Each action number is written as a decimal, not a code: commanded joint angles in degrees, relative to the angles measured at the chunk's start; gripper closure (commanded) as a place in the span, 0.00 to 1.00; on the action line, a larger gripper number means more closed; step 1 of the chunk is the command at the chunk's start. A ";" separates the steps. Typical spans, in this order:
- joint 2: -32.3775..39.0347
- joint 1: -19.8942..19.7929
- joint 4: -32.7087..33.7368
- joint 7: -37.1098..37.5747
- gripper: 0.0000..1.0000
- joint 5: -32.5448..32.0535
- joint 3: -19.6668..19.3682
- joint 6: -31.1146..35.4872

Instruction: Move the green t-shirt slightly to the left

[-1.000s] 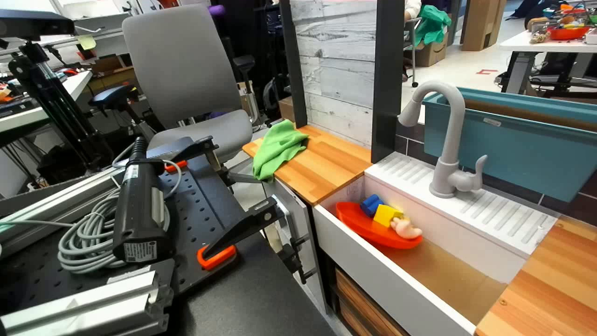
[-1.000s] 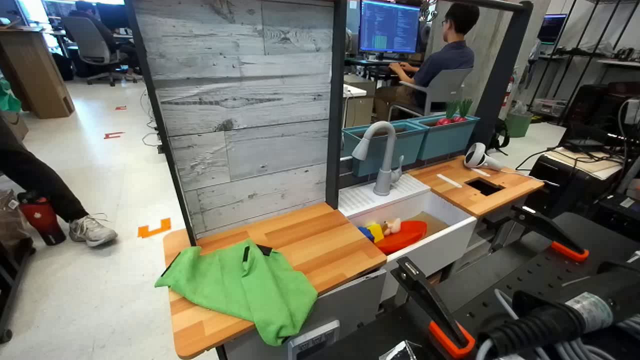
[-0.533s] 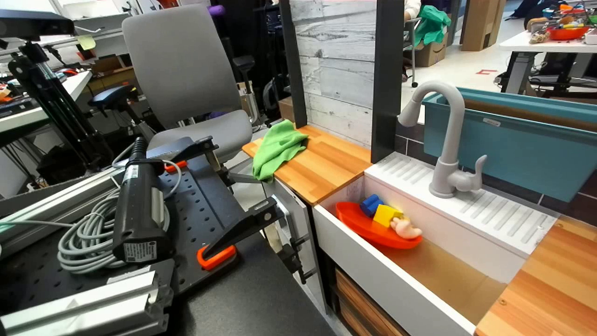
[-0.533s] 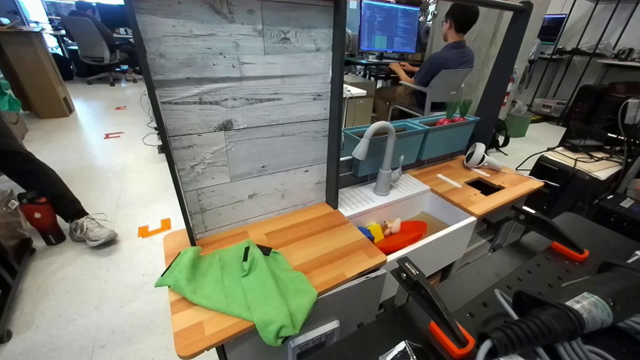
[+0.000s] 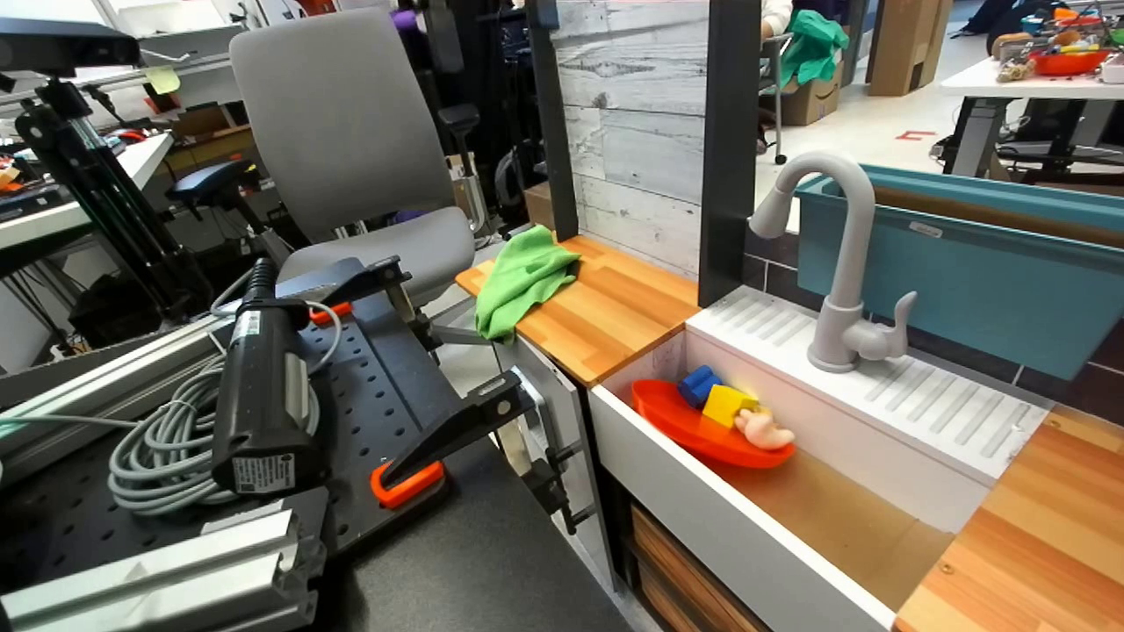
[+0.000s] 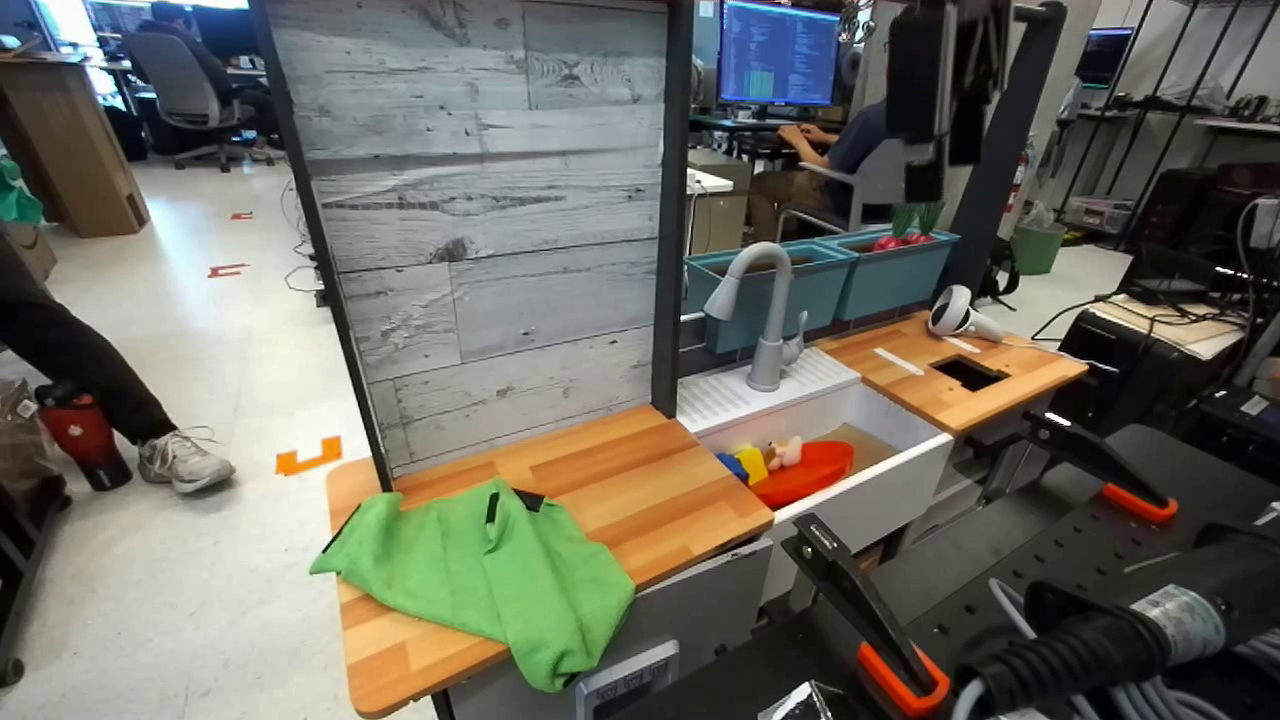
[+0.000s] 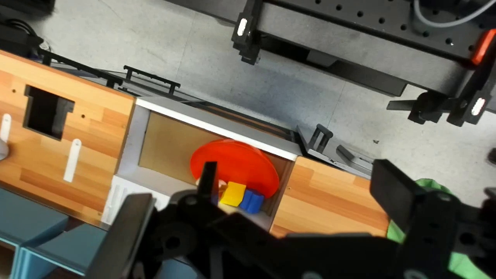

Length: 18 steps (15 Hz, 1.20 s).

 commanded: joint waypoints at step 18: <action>28.54 3.08 7.38 0.39 0.00 2.68 3.94 23.13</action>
